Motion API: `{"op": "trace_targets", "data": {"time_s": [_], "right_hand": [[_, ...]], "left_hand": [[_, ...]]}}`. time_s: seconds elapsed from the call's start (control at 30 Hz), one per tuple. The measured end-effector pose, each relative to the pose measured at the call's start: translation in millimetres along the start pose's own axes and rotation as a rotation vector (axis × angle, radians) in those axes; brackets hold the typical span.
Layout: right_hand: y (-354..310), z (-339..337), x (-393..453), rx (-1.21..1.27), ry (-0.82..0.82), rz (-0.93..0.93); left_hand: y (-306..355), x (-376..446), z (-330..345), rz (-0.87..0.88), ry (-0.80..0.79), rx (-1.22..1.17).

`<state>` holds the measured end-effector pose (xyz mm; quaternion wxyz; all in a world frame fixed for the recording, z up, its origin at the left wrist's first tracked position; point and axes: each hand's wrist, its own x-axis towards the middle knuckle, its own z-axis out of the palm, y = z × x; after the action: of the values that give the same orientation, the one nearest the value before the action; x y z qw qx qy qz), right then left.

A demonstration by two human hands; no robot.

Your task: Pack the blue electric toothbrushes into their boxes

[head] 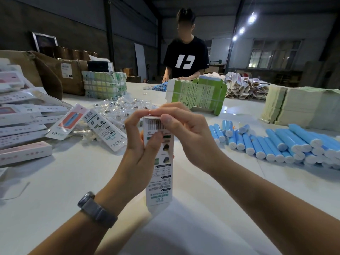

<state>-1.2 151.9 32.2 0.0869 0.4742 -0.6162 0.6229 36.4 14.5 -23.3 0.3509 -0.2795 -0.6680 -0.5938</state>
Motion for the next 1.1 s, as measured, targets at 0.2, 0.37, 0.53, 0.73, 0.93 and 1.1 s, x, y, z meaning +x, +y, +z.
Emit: {"op": "trace_targets", "data": {"time_s": [0.2,0.37,0.53,0.73,0.93,1.1], "right_hand": [[0,-3,2,-0.116,0.014,-0.007],[0,-6,1,-0.065,0.016,-0.008],[-1,-6,3,-0.085,0.03,-0.029],[-5,-11,4,-0.259,-0.003,-0.07],[-10,-12,10,-0.313,0.038,-0.158],[-13,-16,12,-0.225,0.01,-0.138]], "left_hand": [[3,-3,2,-0.041,0.016,-0.006],[6,-3,3,-0.043,0.002,0.007],[6,-3,3,-0.028,-0.011,0.062],[6,-5,2,-0.052,-0.015,0.048],[8,-5,4,-0.013,-0.079,0.058],[12,-6,5,-0.001,-0.104,0.068]]}}
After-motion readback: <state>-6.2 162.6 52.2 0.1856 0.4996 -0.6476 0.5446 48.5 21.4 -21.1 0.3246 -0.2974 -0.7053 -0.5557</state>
